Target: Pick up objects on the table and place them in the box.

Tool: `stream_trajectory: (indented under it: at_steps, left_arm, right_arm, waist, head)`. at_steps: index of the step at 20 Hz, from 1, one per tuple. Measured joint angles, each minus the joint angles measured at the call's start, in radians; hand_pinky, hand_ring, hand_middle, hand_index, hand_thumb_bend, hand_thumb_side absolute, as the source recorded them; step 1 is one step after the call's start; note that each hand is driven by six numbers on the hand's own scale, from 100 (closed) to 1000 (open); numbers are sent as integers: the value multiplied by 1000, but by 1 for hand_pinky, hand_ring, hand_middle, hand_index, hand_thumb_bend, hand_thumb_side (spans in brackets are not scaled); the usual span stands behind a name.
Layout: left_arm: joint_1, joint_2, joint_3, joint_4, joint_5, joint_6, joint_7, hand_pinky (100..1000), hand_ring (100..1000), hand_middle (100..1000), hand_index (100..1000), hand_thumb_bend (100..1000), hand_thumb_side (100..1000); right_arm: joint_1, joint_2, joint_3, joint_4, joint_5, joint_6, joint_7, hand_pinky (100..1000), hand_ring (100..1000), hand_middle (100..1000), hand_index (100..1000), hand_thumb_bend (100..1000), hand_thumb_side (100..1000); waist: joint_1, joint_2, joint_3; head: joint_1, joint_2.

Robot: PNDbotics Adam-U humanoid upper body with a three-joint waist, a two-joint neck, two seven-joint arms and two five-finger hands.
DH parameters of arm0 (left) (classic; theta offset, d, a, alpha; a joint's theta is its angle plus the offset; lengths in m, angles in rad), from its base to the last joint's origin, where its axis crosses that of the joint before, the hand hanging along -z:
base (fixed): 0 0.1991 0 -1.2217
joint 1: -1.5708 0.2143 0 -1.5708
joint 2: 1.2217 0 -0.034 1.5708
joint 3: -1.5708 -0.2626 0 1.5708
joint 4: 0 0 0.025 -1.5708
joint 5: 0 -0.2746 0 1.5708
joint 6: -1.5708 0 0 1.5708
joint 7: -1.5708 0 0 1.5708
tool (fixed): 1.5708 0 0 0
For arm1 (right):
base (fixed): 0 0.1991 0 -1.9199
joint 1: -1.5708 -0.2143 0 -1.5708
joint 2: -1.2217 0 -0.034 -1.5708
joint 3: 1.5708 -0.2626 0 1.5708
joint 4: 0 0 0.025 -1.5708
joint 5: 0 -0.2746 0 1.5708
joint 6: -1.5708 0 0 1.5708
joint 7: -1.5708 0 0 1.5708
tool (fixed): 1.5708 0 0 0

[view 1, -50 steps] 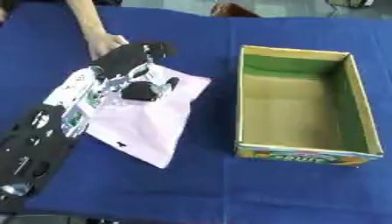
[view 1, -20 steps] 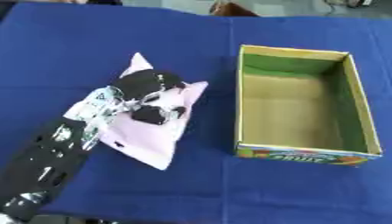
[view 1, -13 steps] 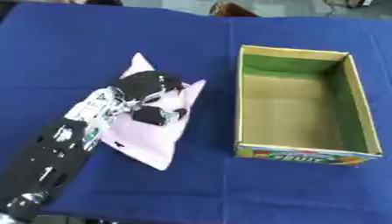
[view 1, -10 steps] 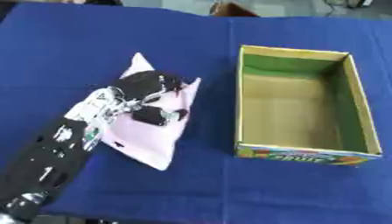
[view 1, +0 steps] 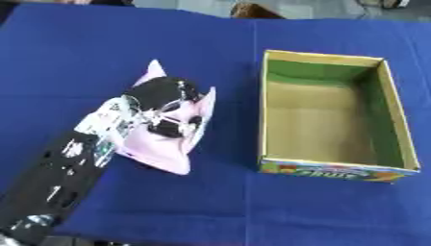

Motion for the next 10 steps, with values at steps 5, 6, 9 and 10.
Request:
stream_trajectory:
  at_steps: [5, 6, 9, 10]
  left_arm:
    - [-2, 0, -2, -2, 6, 6, 23, 100, 100, 100, 153, 100, 252]
    - [-2, 0, -3, -3, 8, 4, 31, 100, 100, 100, 113, 100, 197]
    - [-1, 0, -3, -3, 16, -3, 64, 100, 100, 100, 100, 111, 171]
    - [-1, 0, -3, -3, 18, -6, 79, 100, 100, 100, 100, 240, 160]
  right_arm:
    - [0, 0, 0, 0, 0, 0, 0, 642, 599, 685, 832, 100, 807]
    - [0, 0, 0, 0, 0, 0, 0, 642, 599, 685, 832, 100, 808]
    - [0, 0, 0, 0, 0, 0, 0, 642, 599, 685, 832, 100, 808]
    - [0, 0, 0, 0, 0, 0, 0, 642, 599, 685, 832, 100, 809]
  waist:
    - [0, 0, 0]
    - [-1, 0, 1]
    - [-2, 0, 1]
    - [-2, 0, 1]
  head:
    - [0, 0]
    - [0, 0]
    - [0, 0]
    - [0, 0]
